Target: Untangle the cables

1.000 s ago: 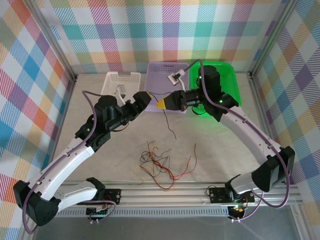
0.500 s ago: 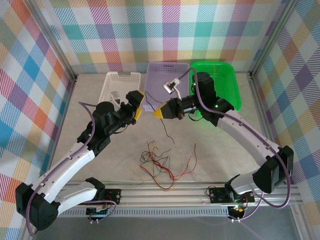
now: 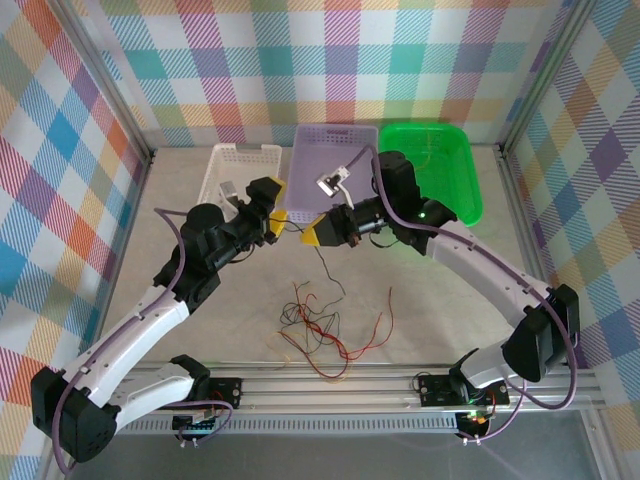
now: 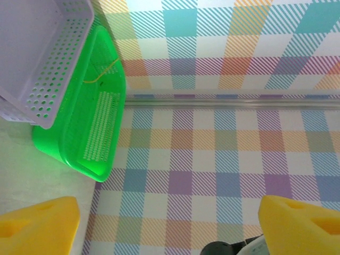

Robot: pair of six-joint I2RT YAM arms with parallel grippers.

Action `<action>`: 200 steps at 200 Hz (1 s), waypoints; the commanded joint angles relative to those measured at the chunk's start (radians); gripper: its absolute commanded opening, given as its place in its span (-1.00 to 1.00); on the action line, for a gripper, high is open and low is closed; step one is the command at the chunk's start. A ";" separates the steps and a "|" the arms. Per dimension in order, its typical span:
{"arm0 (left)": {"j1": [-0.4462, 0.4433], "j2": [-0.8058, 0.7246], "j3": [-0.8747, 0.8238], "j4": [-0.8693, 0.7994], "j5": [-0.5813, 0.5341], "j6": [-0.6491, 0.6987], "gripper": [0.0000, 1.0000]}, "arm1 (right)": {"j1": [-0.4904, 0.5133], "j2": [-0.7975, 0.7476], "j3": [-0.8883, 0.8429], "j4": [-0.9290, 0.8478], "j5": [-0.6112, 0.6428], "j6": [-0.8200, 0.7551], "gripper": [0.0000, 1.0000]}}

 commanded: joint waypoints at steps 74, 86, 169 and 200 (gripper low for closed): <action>0.088 -0.048 -0.019 -0.034 0.132 0.044 -0.44 | 0.014 -0.007 -0.014 -0.155 0.065 -0.167 -1.00; 0.096 -0.051 -0.012 -0.058 0.147 0.056 -0.71 | 0.014 -0.005 -0.022 -0.170 0.098 -0.175 -1.00; 0.148 0.000 0.156 -0.395 0.245 0.301 -1.00 | 0.011 0.002 -0.032 -0.224 0.176 -0.207 -0.57; 0.225 0.098 0.280 -0.612 0.274 0.486 -1.00 | 0.008 -0.036 -0.056 -0.221 0.189 -0.221 -0.14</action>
